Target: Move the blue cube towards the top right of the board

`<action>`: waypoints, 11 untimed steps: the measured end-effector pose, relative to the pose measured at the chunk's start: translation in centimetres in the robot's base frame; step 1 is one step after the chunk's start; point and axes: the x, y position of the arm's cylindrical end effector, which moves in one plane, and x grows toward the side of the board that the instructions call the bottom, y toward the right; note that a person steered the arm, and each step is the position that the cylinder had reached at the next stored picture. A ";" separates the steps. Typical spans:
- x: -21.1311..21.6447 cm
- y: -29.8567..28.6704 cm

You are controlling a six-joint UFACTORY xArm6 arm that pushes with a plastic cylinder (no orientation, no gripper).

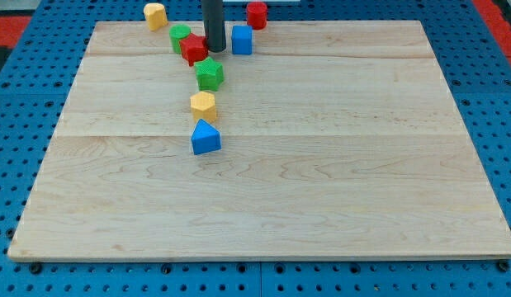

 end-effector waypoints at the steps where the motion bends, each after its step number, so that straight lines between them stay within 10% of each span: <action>1: -0.2 6.0; 4: -1.3 2.2; 7: -3.0 18.1; 11: -5.6 14.2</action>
